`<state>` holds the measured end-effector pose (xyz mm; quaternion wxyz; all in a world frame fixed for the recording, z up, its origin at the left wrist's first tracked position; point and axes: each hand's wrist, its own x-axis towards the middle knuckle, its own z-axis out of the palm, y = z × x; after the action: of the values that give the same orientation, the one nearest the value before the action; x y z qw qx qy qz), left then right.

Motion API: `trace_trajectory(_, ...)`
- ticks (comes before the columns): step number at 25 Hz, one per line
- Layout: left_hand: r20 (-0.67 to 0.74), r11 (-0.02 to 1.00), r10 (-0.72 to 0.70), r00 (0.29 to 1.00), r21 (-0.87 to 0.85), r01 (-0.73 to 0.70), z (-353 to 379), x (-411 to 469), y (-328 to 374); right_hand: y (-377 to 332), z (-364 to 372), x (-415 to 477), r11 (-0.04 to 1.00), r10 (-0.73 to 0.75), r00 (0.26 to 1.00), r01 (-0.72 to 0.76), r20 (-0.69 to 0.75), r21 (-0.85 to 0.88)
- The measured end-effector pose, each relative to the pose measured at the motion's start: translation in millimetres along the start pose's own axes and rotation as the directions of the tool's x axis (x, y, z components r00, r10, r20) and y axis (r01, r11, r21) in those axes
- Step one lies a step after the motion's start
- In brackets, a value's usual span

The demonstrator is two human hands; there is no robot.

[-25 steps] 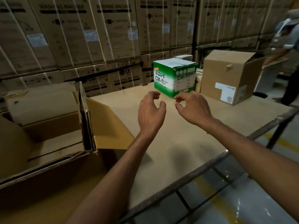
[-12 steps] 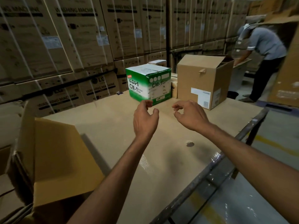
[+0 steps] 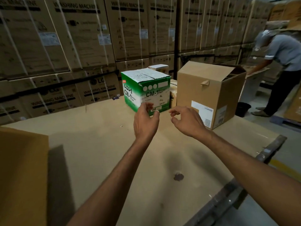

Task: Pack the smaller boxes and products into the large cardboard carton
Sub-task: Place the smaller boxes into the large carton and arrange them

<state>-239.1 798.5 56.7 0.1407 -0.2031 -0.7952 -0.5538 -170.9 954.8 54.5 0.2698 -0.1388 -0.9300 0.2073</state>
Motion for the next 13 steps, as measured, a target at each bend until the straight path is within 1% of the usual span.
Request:
trace_trajectory(5, -0.061, 0.999, -0.051, 0.997, 0.014, 0.052, 54, 38, 4, 42, 4, 71, 0.997, -0.053, 0.998, 0.051, 0.033, 0.057)
trace_trajectory(8, -0.091, 0.995, -0.082, 0.992, 0.046, 0.087, 66, 67, -9, 58, 19, 105, 0.993, -0.068, 0.996, 0.062, 0.057, 0.097)
trace_trajectory(13, -0.095, 0.992, -0.125, 0.988, -0.003, 0.126, 82, 124, -35, 92, 50, 156, 0.989, -0.071, 0.996, 0.063, 0.056, 0.137)
